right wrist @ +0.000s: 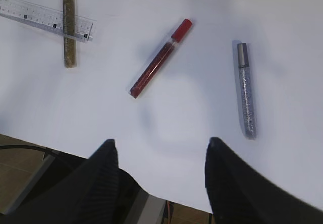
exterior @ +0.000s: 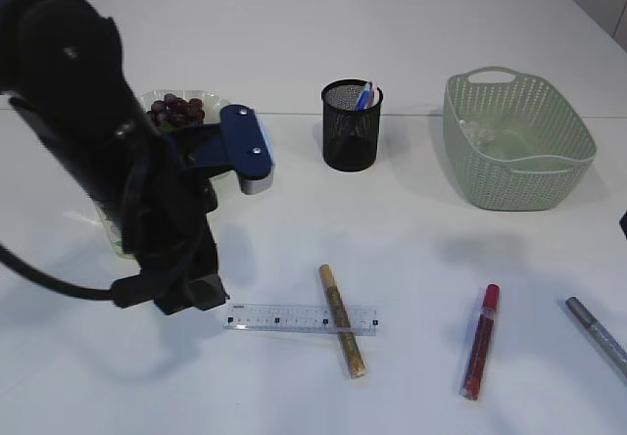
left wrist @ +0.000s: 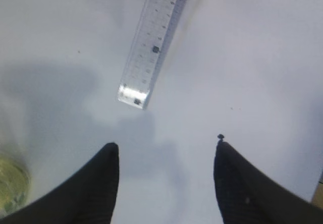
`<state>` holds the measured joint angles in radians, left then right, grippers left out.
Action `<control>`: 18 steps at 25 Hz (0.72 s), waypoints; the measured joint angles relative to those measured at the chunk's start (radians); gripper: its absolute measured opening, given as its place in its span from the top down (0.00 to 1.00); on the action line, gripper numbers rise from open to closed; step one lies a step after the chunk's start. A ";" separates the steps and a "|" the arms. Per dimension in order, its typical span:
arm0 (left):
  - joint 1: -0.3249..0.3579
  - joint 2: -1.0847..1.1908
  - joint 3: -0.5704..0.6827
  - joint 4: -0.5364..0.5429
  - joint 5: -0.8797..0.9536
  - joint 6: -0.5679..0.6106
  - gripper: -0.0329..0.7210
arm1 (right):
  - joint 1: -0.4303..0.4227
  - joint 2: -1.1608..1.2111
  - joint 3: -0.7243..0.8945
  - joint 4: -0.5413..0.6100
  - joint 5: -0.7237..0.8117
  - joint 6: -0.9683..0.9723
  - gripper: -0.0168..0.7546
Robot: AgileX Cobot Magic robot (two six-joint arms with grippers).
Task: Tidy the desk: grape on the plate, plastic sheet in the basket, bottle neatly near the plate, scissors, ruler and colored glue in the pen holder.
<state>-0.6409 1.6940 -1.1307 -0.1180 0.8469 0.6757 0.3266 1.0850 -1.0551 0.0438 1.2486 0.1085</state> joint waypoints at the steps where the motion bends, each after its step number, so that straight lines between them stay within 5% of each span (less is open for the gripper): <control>1: 0.000 0.026 -0.032 0.000 -0.002 0.015 0.38 | 0.000 0.000 0.000 -0.002 0.000 0.000 0.41; 10: -0.009 0.291 -0.328 -0.124 0.097 0.083 0.38 | 0.000 0.000 0.000 -0.018 0.000 0.000 0.41; 18: -0.031 0.382 -0.362 -0.156 0.128 0.146 0.28 | 0.000 0.000 0.000 -0.068 0.000 0.000 0.41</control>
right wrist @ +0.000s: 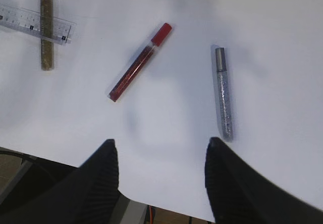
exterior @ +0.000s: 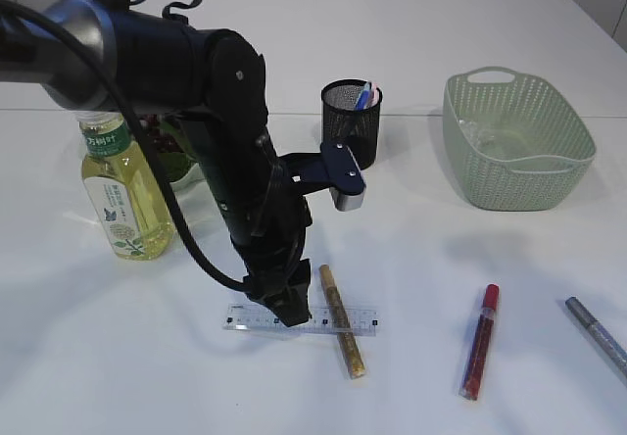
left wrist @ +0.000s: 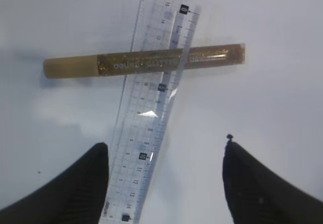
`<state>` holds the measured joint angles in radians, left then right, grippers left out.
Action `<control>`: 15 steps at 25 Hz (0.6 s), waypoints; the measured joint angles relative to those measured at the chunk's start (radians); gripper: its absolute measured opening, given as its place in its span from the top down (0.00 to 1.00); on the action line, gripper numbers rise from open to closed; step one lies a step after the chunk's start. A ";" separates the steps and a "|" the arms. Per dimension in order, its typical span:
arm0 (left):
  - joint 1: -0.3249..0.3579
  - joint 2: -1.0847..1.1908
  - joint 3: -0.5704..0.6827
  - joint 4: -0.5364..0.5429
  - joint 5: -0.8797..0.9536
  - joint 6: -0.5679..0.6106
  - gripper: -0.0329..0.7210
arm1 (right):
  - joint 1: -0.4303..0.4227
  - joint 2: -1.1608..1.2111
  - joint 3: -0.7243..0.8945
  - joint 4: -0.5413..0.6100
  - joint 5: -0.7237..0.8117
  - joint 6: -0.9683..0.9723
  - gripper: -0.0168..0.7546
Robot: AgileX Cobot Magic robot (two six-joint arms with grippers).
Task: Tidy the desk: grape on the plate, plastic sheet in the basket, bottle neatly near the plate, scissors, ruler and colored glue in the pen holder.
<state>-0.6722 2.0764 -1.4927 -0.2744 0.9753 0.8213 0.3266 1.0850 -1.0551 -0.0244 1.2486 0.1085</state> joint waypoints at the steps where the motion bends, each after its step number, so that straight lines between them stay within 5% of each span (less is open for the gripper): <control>1: 0.000 0.007 0.000 0.000 -0.007 0.005 0.27 | 0.000 0.000 0.000 -0.004 0.000 0.000 0.41; 15: -0.041 0.091 -0.028 0.015 -0.072 0.035 0.25 | 0.000 0.000 0.000 -0.006 0.000 -0.004 0.41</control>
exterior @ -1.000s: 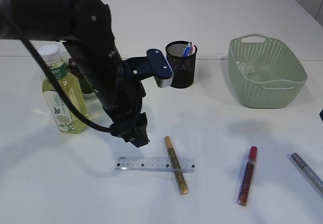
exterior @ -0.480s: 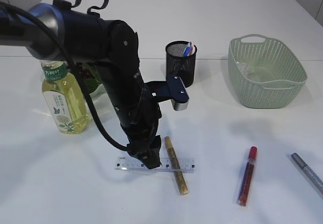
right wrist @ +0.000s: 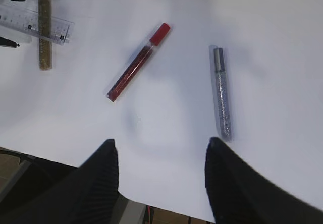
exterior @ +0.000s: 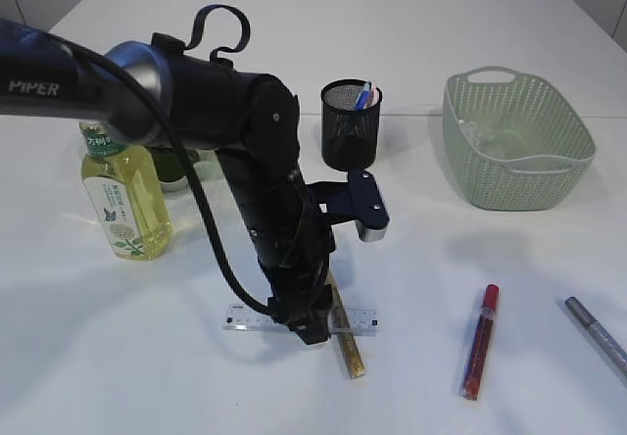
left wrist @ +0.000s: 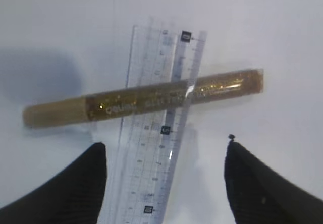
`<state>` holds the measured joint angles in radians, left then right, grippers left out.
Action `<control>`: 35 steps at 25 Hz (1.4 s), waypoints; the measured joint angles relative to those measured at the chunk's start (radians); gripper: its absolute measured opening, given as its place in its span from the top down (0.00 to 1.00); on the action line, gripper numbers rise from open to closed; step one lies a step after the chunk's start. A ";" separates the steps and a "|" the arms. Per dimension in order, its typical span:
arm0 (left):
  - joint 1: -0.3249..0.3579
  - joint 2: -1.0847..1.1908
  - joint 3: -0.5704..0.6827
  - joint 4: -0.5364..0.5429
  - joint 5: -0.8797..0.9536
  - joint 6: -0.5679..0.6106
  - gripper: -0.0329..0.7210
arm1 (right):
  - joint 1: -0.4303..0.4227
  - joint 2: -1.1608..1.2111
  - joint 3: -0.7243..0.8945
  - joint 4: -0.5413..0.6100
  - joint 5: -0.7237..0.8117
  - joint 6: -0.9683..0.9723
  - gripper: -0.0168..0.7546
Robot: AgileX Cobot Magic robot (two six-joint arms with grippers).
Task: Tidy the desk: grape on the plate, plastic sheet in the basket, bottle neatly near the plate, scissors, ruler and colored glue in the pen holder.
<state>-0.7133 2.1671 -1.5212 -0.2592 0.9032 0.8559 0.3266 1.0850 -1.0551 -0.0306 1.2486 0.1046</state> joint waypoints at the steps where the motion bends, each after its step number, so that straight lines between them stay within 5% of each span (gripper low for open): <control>1: -0.003 0.005 -0.004 0.004 -0.002 0.000 0.25 | 0.000 0.000 0.000 0.000 0.000 0.000 0.41; 35: -0.006 0.077 -0.065 0.019 0.004 0.004 0.29 | 0.000 0.000 0.000 -0.003 -0.002 -0.019 0.41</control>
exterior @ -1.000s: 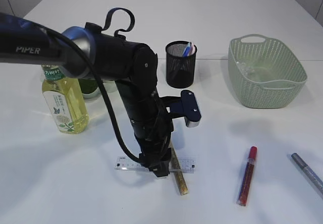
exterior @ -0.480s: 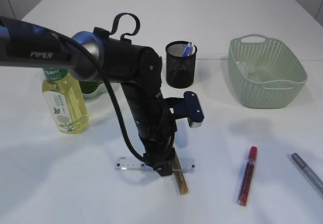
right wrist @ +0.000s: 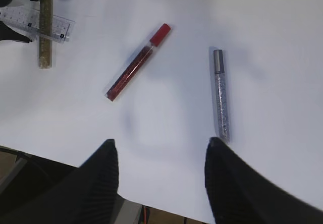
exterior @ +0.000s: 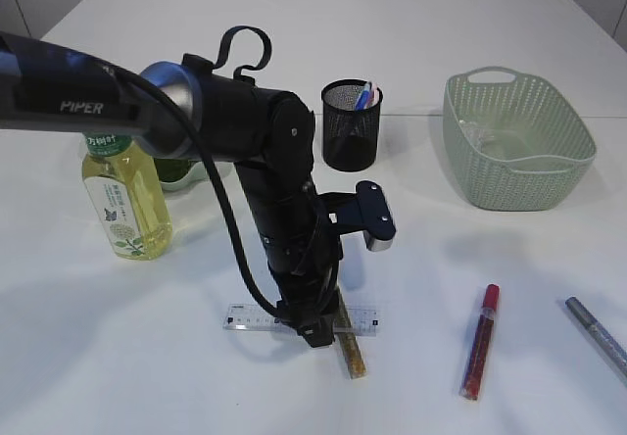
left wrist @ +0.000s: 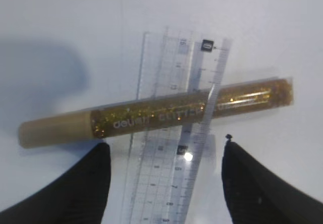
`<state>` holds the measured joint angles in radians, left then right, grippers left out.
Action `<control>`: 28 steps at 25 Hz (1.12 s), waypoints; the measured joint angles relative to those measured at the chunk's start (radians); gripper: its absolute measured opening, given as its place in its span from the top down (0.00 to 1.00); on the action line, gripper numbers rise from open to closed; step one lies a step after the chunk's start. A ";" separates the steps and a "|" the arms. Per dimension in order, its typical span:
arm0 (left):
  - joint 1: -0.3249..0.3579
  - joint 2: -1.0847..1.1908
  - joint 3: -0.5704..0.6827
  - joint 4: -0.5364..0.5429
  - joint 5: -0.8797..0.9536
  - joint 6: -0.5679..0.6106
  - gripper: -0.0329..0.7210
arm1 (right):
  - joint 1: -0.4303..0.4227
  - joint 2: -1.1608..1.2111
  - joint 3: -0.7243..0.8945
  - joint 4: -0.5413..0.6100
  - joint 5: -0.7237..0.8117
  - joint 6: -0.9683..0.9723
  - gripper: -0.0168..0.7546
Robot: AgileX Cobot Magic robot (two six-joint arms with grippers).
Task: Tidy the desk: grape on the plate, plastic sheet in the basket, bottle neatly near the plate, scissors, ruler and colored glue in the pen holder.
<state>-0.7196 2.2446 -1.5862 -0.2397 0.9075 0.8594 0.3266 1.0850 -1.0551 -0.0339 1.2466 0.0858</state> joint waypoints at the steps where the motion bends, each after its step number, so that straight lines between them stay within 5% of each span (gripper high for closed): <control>1: 0.000 0.002 0.000 0.000 0.001 0.000 0.29 | 0.000 0.000 0.000 0.001 0.000 0.000 0.41; 10: 0.000 0.009 0.000 -0.001 0.001 0.000 0.33 | 0.000 -0.005 0.000 -0.011 0.000 -0.002 0.41; 17: 0.000 0.013 -0.002 -0.001 0.001 0.000 0.59 | 0.000 -0.005 0.000 -0.016 0.000 -0.002 0.41; 28: 0.000 0.018 -0.029 -0.002 0.059 -0.020 0.60 | 0.000 -0.006 0.000 -0.018 0.000 -0.004 0.41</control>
<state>-0.7196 2.2623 -1.6151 -0.2420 0.9669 0.8391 0.3266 1.0794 -1.0551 -0.0515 1.2466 0.0815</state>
